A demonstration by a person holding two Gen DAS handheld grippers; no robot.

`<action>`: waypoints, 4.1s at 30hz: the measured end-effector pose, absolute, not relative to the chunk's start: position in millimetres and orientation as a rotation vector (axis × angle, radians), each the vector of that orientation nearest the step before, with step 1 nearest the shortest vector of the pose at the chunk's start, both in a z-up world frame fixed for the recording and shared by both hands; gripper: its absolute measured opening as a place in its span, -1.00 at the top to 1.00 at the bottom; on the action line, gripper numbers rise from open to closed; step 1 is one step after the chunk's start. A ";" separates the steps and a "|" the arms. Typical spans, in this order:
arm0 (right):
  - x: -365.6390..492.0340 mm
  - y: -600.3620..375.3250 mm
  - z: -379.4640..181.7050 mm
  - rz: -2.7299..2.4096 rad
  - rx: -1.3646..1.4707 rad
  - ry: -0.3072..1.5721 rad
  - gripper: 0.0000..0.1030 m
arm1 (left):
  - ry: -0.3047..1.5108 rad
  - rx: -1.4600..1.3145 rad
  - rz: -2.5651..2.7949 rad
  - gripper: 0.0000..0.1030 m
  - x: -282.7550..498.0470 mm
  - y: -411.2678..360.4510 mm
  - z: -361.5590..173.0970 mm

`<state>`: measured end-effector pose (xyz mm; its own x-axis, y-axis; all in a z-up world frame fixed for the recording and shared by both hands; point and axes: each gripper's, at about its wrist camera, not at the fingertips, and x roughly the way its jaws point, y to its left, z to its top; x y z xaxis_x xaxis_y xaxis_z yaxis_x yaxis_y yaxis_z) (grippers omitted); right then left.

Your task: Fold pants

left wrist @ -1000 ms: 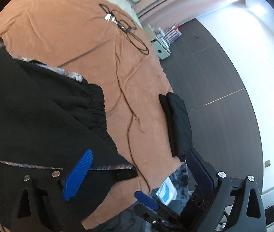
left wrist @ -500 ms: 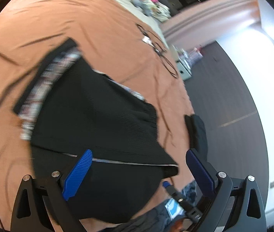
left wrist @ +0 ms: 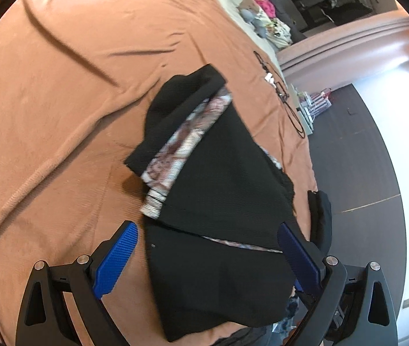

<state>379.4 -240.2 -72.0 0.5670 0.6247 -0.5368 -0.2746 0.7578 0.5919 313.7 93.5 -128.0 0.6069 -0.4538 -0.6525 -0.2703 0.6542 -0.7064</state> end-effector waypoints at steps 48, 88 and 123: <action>368.6 -279.2 -70.8 0.592 0.513 0.876 0.96 | 0.910 -0.622 -0.106 0.88 470.6 66.5 -36.5; 372.5 -293.2 -79.8 0.630 0.598 0.800 0.33 | 1.157 -0.306 -0.077 -0.18 589.4 -28.9 -110.4; 368.3 -281.9 -74.7 0.605 0.578 0.770 0.93 | 1.156 -0.196 0.011 0.82 602.0 -20.1 -97.9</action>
